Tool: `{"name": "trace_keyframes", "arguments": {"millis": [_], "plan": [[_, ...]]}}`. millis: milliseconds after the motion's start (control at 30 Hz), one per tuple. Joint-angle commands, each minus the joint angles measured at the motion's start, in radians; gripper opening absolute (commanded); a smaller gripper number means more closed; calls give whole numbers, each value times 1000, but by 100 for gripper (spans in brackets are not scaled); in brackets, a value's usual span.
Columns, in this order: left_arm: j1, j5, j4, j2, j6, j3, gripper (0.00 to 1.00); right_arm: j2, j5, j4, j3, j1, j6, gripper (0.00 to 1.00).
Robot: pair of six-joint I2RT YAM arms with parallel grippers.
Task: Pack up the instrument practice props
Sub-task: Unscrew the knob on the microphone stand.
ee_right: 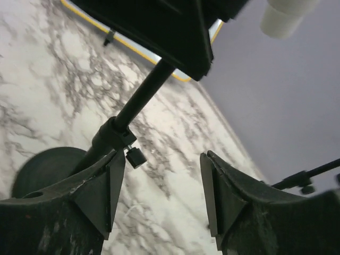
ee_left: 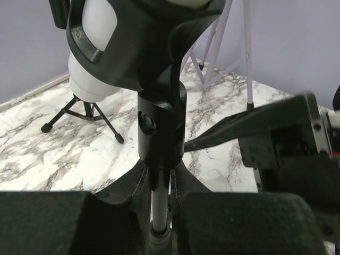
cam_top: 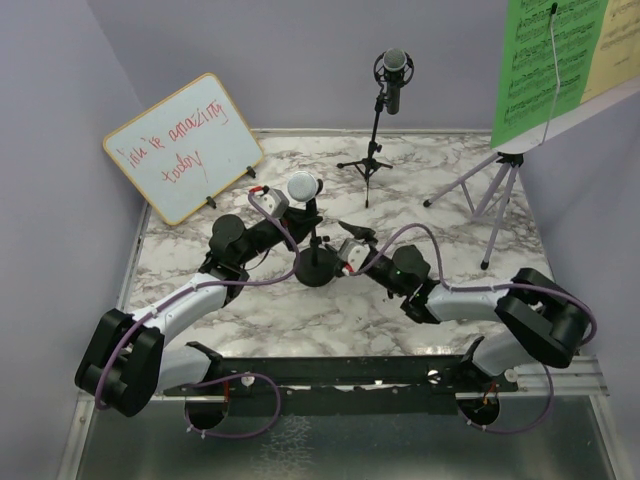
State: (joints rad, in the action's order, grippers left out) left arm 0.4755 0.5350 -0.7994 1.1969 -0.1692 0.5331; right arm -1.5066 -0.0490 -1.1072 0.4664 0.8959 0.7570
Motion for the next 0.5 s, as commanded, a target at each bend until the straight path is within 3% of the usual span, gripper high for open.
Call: {"name": "trace_keyframes", "arguments": {"millis": [0,233,467], "plan": [[5,38,58,-2,-18,15,0,94,-125,231,14,-39,-455,66],[5,45,59,-7,-15,15,0,134,-182,189,31,-124,-892,65],[5,48,59,-13,-13,14,0,95,-47,198,79,-135,-1006,55]]}}
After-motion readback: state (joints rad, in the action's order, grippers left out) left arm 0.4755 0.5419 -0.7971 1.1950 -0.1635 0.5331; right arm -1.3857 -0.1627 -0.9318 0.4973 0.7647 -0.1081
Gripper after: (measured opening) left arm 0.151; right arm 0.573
